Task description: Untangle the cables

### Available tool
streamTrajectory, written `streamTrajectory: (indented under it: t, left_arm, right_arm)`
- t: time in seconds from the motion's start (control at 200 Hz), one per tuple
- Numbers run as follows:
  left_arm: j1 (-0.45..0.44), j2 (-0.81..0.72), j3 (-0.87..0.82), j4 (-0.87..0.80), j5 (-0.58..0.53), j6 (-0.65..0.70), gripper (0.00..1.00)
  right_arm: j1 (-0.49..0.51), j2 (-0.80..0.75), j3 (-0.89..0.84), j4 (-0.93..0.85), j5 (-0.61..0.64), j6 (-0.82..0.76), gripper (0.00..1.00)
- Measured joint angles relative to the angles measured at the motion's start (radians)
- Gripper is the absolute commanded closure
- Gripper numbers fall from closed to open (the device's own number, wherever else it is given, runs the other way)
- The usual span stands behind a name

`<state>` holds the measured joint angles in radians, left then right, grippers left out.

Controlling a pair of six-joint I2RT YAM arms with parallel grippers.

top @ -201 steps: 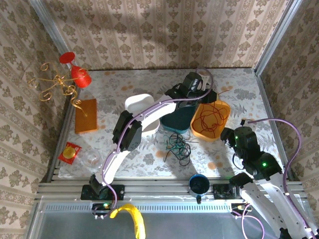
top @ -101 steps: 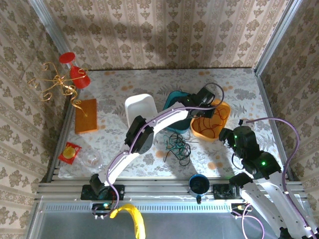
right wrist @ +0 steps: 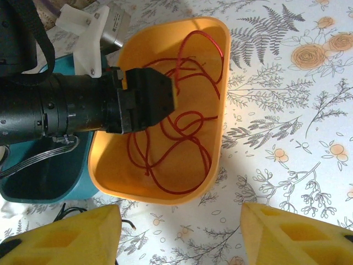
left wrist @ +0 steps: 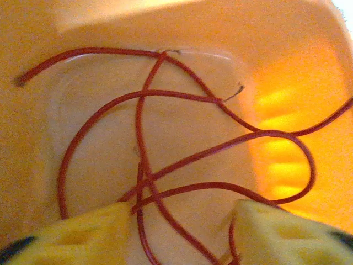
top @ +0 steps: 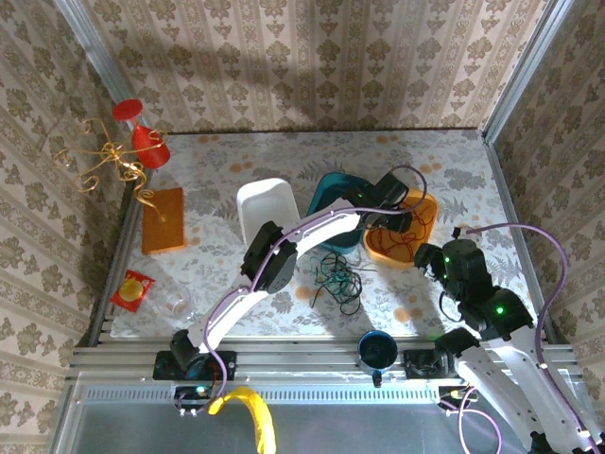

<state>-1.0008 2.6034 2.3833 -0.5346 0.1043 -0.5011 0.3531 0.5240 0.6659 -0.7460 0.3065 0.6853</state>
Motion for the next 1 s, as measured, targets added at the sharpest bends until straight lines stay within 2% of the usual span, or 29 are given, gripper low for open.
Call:
streamTrajectory:
  t: [0.135,0.23,0.44,0.62,0.725,0.82,0.995]
  left_arm:
    - [-0.010,-0.055,-0.041,0.032,-0.026,0.046,0.18]
    - [-0.014,-0.182,-0.155,0.082,-0.087,0.085,0.10]
    - [0.003,-0.620,-0.583,0.297,-0.242,0.113,0.08]
    - [0.044,-0.924,-1.002,0.435,-0.301,0.084,0.08]
    - [0.039,-0.989,-1.209,0.450,-0.319,0.056,0.08]
    - [0.006,-0.995,-1.342,0.437,-0.327,0.037,0.08]
    - [-0.049,-0.998,-1.400,0.415,-0.328,0.042,0.07]
  right_arm:
    - [0.000,0.011,-0.002,0.000,-0.011,0.000,0.38]
    - [0.000,0.039,-0.002,0.004,-0.040,-0.008,0.38]
    - [0.028,0.119,-0.008,0.053,-0.172,-0.068,0.39]
    - [0.196,0.278,-0.024,0.128,-0.283,-0.142,0.39]
    - [0.295,0.414,-0.021,0.153,-0.317,-0.195,0.39]
    - [0.338,0.531,-0.013,0.168,-0.330,-0.228,0.40]
    - [0.366,0.680,0.011,0.190,-0.342,-0.263,0.43]
